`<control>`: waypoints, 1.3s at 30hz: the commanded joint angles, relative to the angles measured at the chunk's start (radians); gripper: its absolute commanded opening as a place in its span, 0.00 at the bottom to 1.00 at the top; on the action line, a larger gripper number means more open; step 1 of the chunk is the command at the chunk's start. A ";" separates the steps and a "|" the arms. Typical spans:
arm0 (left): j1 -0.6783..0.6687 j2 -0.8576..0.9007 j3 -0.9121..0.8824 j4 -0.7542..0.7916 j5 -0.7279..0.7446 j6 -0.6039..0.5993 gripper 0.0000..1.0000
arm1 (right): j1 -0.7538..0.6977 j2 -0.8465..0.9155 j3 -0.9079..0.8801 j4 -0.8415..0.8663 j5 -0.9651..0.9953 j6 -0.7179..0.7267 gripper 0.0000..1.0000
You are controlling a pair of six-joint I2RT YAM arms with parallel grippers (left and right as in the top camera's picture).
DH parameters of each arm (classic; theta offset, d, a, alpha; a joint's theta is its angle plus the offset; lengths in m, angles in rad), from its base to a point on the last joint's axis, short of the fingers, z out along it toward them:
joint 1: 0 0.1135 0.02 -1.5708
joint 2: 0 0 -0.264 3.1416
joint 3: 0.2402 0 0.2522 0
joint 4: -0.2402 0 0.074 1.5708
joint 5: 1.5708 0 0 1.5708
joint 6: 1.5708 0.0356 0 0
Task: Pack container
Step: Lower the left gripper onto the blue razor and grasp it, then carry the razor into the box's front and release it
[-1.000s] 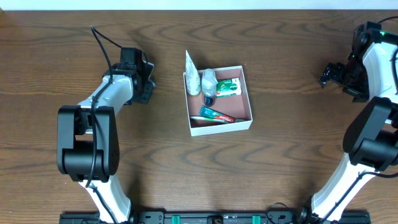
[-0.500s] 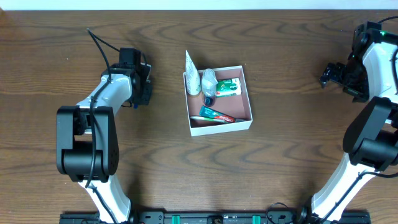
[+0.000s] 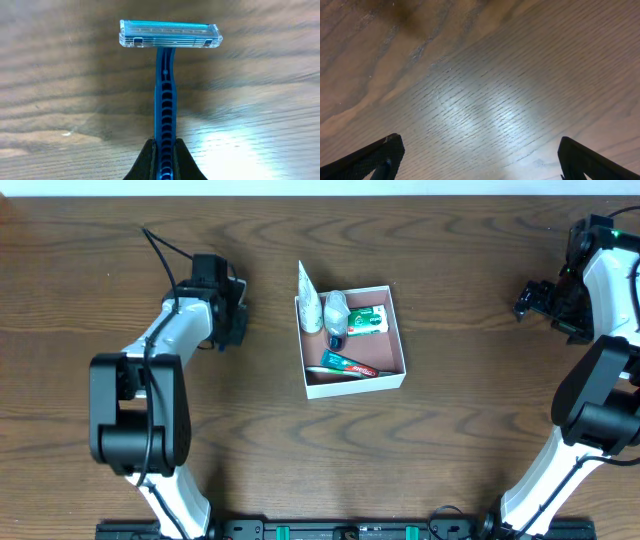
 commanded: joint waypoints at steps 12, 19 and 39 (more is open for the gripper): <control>-0.047 -0.490 0.095 0.026 0.079 -0.004 0.06 | -0.003 0.000 0.003 0.000 0.010 0.011 0.99; -0.204 -0.644 0.095 0.026 0.326 0.151 0.06 | -0.003 0.000 0.003 0.000 0.010 0.011 0.99; -0.687 -0.455 0.094 -0.135 0.055 0.501 0.06 | -0.003 0.000 0.003 0.000 0.010 0.010 0.99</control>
